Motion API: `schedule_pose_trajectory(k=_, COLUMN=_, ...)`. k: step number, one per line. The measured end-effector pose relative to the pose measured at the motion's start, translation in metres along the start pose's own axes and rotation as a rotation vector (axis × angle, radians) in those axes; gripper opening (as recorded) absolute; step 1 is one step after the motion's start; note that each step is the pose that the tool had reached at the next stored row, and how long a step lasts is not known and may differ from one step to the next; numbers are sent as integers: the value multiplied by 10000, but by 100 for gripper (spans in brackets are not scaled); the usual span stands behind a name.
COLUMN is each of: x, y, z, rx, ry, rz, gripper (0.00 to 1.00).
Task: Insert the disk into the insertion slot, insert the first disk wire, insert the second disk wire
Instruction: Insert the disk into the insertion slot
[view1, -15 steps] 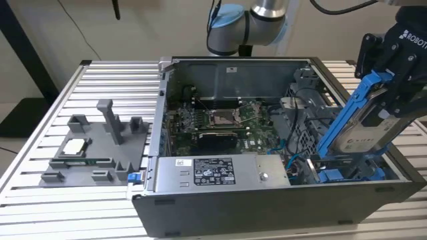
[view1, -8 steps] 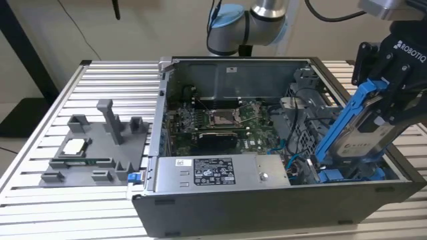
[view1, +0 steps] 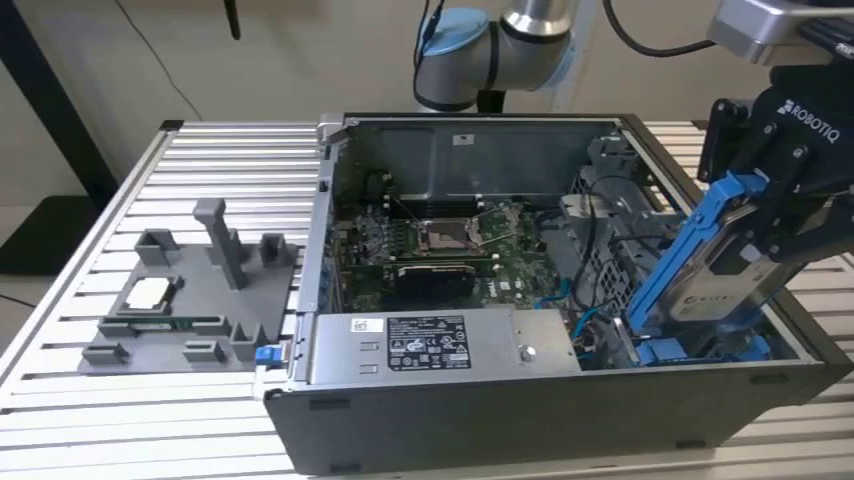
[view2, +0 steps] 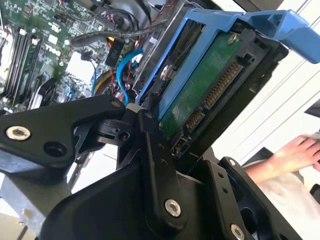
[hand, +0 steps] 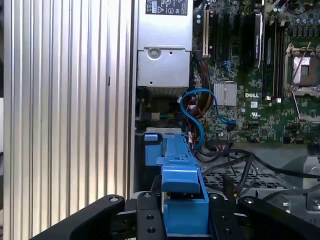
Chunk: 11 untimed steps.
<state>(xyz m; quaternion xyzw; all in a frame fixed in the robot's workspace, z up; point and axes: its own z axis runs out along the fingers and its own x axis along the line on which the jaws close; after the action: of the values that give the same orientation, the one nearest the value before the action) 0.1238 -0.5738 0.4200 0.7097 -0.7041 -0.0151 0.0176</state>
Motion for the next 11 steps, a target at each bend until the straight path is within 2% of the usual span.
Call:
schedule_pose_trajectory(k=7, x=-1, y=-4, z=69, rx=0, ry=-2, rz=-1, gripper=33)
schedule_pose_trajectory(k=11, x=-1, y=-7, z=82, rx=1, ry=-22, rz=-2, gripper=33)
